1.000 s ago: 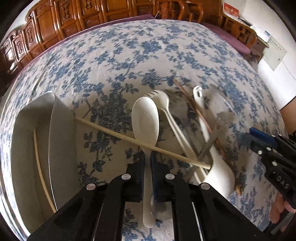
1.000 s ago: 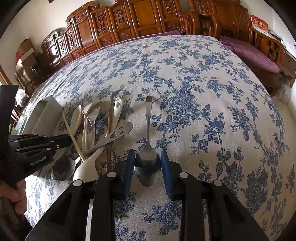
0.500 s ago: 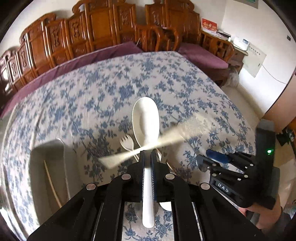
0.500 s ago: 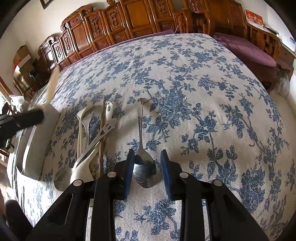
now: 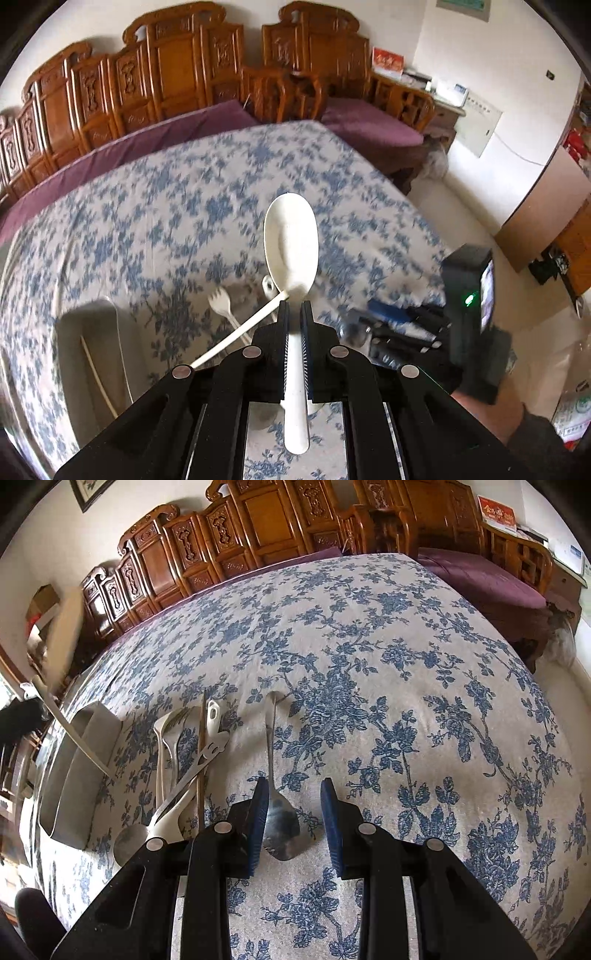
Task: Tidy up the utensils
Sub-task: 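Lift the white plastic spoon with the left tool and carry it over the tray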
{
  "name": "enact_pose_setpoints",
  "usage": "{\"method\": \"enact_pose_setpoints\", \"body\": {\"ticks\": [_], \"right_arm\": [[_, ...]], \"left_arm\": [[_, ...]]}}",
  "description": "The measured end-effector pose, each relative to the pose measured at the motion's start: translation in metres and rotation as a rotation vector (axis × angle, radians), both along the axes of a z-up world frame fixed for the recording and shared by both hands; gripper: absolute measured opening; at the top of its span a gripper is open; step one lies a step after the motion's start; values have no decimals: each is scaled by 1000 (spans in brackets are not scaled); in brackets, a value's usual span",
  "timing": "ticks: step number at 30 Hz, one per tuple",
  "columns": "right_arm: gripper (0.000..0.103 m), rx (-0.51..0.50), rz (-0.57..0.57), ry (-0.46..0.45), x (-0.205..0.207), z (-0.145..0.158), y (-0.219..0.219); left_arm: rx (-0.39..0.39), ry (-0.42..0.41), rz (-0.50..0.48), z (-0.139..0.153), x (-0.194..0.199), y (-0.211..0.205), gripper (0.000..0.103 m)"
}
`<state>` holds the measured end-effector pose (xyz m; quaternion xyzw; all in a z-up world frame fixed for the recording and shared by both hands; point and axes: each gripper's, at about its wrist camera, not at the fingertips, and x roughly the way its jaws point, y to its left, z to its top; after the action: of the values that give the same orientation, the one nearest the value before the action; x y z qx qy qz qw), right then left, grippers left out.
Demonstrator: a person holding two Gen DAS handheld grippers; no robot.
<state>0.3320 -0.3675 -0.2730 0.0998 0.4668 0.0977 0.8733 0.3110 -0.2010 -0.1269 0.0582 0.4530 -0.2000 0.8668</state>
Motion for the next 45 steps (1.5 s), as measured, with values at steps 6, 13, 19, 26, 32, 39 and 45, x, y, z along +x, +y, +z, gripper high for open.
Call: {"method": "enact_pose_setpoints", "body": {"ticks": [6,13,19,26,32,39,45], "right_arm": [[32,7,-1,-12,-1,3,-4],[32,-34,40,-4,2,-3,5],[32,-112,88,-28,0,-3,23],[32,-219,116,-42,-3,-5,40],[32,-249,140,-27,-8,-8,45],[30,-331,142,-26,-9,-14,50],[30,-97,67,-27,-5,3,19]], "left_arm": [[-26,-36,12,26,5,-1,6],[-7,-73,30,41,12,3,6],[8,-63,59,30,13,19,6],[9,-57,78,21,14,33,6],[11,-50,84,13,13,39,6],[12,-37,93,3,12,46,6],[8,-37,107,0,8,59,6]]}}
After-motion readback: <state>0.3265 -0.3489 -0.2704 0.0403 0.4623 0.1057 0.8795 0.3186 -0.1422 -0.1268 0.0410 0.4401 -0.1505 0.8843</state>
